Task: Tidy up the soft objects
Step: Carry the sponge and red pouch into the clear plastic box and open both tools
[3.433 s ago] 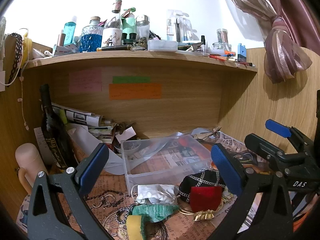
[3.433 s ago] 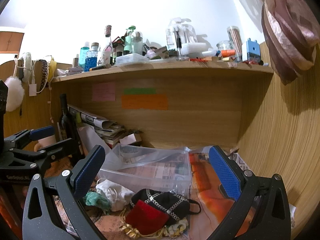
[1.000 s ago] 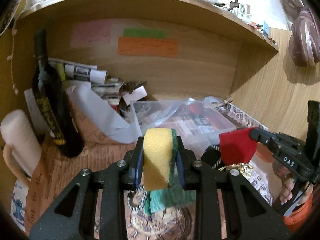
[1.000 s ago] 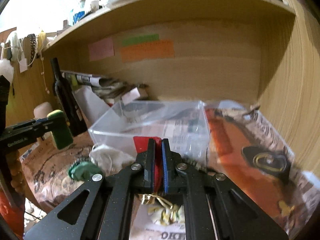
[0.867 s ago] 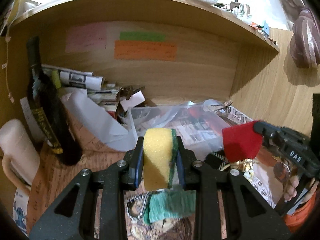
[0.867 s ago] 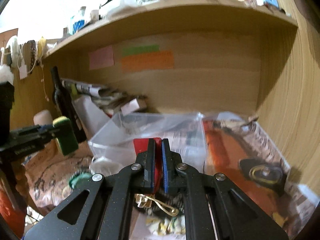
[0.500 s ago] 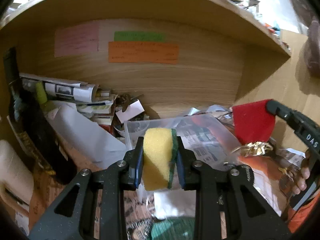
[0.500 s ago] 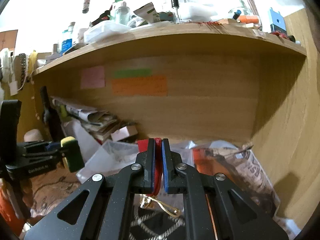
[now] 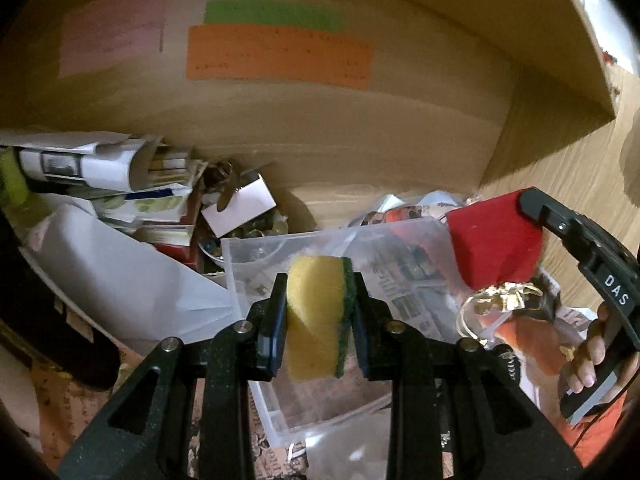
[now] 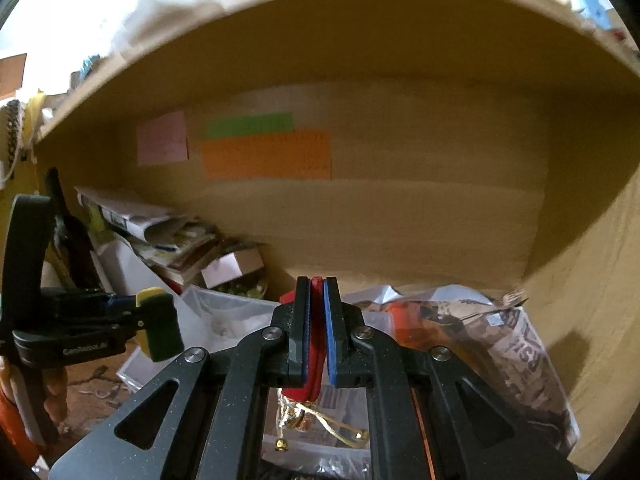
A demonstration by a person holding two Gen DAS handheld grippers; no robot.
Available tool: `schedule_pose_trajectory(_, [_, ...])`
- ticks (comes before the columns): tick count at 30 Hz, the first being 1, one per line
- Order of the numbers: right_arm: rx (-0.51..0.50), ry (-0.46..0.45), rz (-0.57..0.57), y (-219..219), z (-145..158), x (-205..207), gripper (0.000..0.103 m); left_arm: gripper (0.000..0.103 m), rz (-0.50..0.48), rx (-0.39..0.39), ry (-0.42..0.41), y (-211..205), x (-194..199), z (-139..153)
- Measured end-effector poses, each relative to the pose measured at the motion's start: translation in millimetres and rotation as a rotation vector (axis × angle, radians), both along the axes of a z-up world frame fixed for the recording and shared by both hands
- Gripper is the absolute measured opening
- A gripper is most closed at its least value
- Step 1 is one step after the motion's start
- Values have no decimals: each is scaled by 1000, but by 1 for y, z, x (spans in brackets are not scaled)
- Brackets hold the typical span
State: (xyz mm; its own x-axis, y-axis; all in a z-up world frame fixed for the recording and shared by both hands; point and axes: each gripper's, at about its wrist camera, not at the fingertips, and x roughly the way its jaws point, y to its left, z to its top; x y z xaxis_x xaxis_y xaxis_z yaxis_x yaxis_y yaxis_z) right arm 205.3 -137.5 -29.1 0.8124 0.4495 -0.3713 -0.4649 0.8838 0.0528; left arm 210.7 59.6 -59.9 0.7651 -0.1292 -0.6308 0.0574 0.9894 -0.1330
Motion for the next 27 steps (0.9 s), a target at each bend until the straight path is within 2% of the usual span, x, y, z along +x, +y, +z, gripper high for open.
schedule_pose_trajectory(4, [-40,52,10,10,-11,17,6,29,-13,34,38,-9,13,-9])
schedule_pose_trajectory(9, [-101,165,44,21,-32,36,6,28,-30,80,91,-17,23,-23])
schedule_pose_trajectory(16, [-146,262,54,21,-54,47,6,29,-25,113,116,-19,29,-31])
schedule_pose_trajectory(21, [-180,269,38,19,-57,45,6,43,-14,114,110,-19,27,-29])
schedule_pose_trajectory(24, [-192,259,30,16,-52,41,20,49,-3,120,86,-19,23,-23])
schedule_pose_trajectory(26, [-194,234,19,14,-48,37,39,52,2,125,67,-18,18,-17])
schedule_pose_trajectory(27, [-195,218,13,13,-46,34,42,53,2,127,57,-18,15,-14])
